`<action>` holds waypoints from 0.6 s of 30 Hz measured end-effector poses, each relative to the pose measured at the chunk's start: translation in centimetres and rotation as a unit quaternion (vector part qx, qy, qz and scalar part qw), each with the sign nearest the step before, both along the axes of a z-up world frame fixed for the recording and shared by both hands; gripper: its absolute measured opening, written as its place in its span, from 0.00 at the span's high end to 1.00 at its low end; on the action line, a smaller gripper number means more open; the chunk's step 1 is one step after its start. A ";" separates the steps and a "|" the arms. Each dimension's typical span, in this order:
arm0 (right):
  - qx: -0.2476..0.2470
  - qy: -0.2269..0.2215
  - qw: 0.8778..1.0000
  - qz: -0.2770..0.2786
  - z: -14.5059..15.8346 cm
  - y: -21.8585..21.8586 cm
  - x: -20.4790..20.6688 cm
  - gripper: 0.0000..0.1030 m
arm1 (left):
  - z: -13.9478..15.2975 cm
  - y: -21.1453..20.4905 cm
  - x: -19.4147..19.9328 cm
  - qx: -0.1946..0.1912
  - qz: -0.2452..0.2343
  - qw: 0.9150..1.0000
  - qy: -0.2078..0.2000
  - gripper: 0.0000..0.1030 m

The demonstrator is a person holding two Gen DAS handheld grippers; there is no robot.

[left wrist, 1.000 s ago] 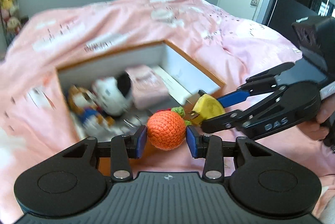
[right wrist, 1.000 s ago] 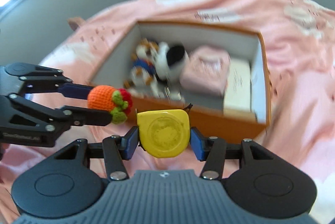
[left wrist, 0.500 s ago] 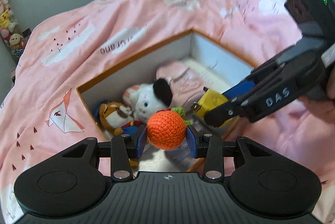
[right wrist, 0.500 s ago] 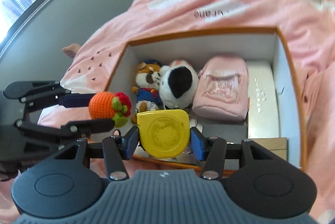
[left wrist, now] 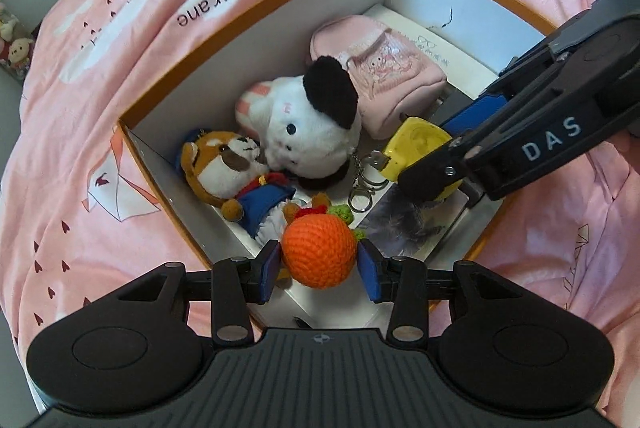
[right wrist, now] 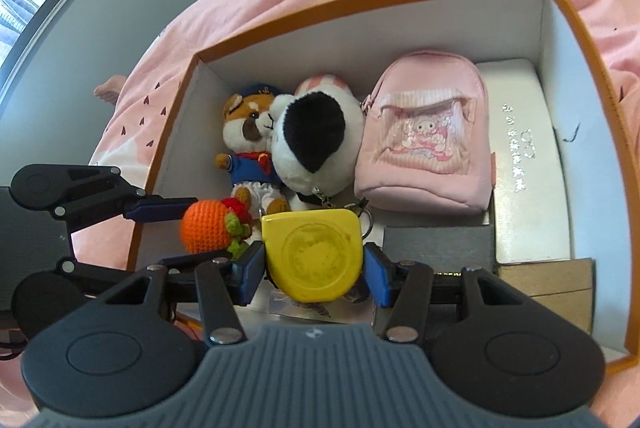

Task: Organize objects
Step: 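Lower the tape measure into the box and open the right gripper while the left drops the fruit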

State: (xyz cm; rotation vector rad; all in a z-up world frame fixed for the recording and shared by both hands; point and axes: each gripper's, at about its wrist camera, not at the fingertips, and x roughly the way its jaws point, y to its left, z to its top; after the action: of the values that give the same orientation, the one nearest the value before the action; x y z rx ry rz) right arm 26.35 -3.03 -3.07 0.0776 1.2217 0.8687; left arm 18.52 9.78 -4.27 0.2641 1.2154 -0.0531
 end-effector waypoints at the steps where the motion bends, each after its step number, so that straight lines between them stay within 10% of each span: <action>1: 0.000 0.002 1.000 0.000 -0.2 0.1 0.1 0.47 | 0.0 0.1 0.0 -0.002 0.001 1.000 0.001 0.51; 11: -0.001 0.020 1.000 0.014 -0.9 1.1 0.5 0.47 | 2.6 2.6 -1.8 -0.069 0.040 0.995 -0.055 0.36; 18: 0.016 0.053 0.998 0.035 -0.8 2.0 0.1 0.47 | 5.3 5.8 -4.4 -0.120 0.148 0.970 -0.150 0.37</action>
State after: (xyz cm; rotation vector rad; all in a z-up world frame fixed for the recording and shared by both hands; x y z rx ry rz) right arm 26.44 -1.03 -3.82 0.1078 1.3157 0.9557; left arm 14.16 15.54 1.07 -0.1202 0.9241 0.0961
